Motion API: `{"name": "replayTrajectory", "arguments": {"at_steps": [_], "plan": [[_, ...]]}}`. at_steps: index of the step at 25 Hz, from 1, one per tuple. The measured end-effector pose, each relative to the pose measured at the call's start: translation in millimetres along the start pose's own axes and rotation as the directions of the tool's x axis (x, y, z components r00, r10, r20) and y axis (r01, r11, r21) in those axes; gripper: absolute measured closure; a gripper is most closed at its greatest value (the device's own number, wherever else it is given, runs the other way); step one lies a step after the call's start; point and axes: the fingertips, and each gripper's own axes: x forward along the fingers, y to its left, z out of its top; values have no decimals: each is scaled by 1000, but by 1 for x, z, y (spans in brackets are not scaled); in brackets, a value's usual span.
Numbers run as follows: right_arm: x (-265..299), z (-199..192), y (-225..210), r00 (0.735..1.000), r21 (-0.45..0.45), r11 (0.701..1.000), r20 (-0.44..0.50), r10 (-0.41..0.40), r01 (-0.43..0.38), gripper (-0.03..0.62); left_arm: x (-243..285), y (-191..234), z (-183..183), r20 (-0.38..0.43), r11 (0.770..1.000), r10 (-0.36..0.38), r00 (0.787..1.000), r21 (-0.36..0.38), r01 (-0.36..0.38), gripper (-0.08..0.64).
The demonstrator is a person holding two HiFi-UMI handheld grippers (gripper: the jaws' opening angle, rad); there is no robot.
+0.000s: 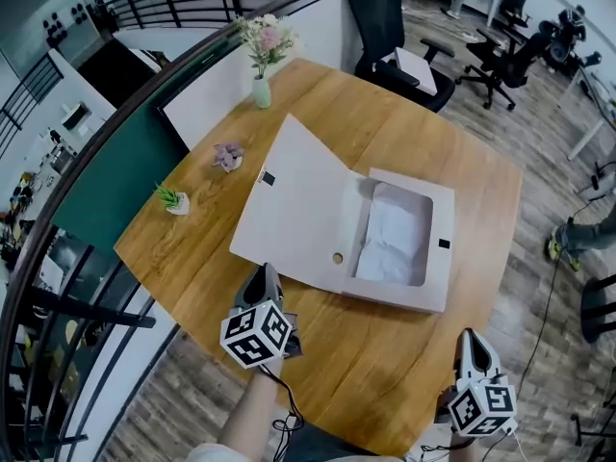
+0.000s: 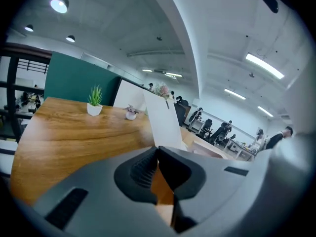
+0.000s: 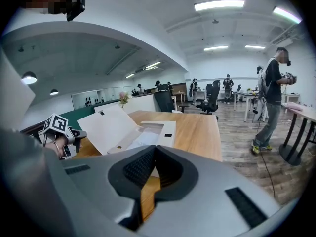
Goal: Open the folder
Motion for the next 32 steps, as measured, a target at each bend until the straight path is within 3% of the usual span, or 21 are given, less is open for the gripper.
{"name": "replayTrajectory", "arguments": {"at_steps": [11, 22, 32], "plan": [[23, -8, 20, 999, -35, 999, -49, 24, -26, 591, 16, 45, -37, -114, 992, 108, 988, -57, -115, 530], [31, -9, 21, 997, -54, 998, -73, 38, -42, 591, 29, 71, -65, -254, 971, 198, 947, -82, -225, 503], [25, -1, 8, 998, -43, 998, -53, 39, -41, 591, 22, 64, -54, -222, 970, 216, 951, -59, -234, 492]]}}
